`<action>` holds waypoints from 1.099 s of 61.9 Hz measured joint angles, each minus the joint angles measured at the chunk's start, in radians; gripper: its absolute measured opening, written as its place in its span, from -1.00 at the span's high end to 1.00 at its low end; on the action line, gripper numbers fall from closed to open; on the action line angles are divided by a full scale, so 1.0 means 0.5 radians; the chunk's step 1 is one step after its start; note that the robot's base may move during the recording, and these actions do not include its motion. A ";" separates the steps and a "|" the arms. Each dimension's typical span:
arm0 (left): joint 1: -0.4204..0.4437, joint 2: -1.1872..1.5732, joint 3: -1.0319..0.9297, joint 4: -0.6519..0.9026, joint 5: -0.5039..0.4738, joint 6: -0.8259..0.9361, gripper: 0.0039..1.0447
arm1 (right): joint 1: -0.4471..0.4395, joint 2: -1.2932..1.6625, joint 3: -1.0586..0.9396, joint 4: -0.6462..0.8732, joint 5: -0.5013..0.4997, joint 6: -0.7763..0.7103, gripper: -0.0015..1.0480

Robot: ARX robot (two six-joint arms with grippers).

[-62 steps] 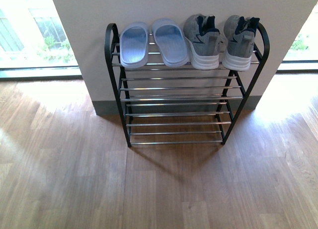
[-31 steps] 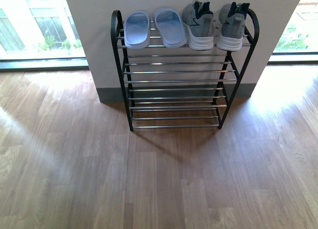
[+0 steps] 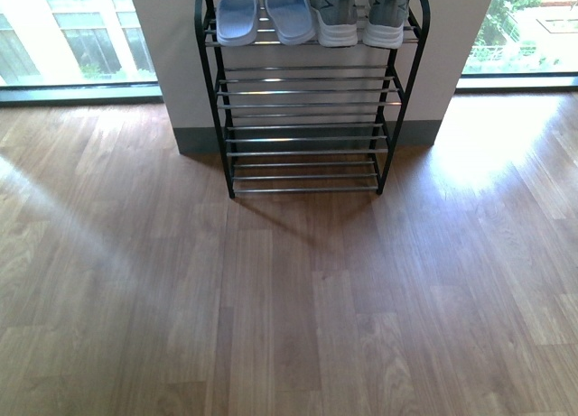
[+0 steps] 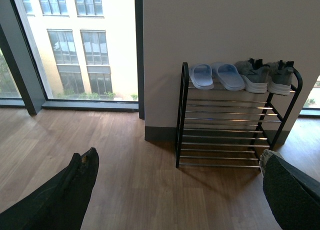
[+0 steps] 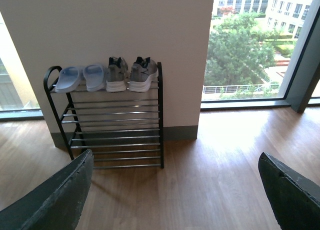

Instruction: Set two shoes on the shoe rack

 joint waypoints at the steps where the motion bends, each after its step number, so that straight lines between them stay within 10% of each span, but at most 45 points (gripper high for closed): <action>1: 0.000 0.000 0.000 0.000 0.001 0.000 -0.83 | 0.000 0.000 0.000 0.000 0.000 0.000 -0.82; 68: 0.001 0.000 0.000 0.000 0.001 0.000 -0.83 | 0.000 0.000 0.000 0.000 0.000 0.000 -0.82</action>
